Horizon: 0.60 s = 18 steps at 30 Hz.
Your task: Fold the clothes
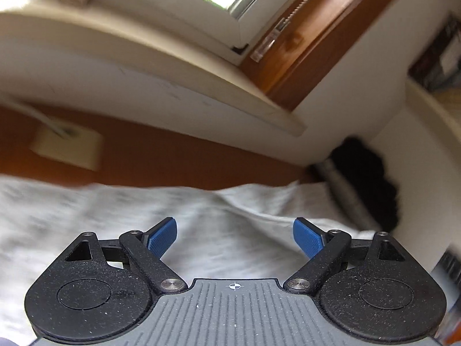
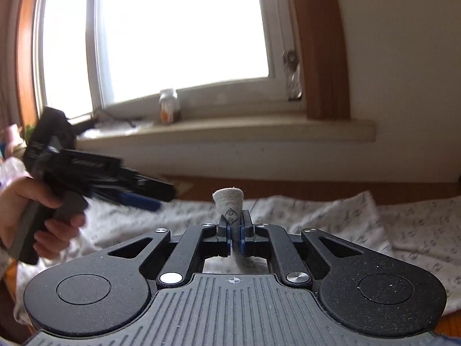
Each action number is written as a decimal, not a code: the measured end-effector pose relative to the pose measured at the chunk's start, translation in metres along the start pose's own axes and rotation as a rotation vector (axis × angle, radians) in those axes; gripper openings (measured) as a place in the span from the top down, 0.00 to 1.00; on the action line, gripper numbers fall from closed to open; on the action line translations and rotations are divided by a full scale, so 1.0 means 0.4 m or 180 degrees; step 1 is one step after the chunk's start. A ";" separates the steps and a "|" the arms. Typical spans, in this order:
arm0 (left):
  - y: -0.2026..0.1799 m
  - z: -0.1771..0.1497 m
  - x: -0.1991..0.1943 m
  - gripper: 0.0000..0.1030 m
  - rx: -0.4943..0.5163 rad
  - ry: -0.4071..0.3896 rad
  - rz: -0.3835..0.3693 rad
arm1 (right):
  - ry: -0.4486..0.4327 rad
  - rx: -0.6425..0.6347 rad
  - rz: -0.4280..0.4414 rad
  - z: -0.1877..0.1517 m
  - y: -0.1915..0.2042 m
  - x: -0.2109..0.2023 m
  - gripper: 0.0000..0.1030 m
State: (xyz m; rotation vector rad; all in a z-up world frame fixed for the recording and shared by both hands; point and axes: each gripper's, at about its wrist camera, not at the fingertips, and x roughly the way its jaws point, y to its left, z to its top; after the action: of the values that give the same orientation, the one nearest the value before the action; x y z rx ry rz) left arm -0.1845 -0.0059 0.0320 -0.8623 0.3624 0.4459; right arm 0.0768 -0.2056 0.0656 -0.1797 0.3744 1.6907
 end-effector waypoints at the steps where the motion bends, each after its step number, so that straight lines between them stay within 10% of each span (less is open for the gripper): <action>1: 0.002 0.005 0.021 0.13 -0.0183 0.0016 -0.0106 | -0.0013 -0.0003 0.0007 0.002 -0.001 -0.004 0.93; 9: 0.016 0.004 0.148 0.13 -0.1087 0.0133 -0.0446 | -0.0062 0.0021 0.0007 -0.002 -0.015 -0.015 0.93; 14: 0.009 -0.003 0.174 0.14 -0.1202 0.0087 -0.0682 | -0.0114 0.0039 0.0060 -0.009 -0.008 -0.029 0.93; 18: 0.001 0.012 0.185 0.34 -0.1073 0.0021 -0.0553 | -0.0131 -0.0023 0.0116 -0.012 0.015 -0.042 0.93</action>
State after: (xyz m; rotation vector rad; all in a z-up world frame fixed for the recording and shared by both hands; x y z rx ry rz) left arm -0.1212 0.0150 -0.0006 -1.2129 0.2177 0.3469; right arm 0.0730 -0.2235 0.0676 -0.1440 0.3429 1.7292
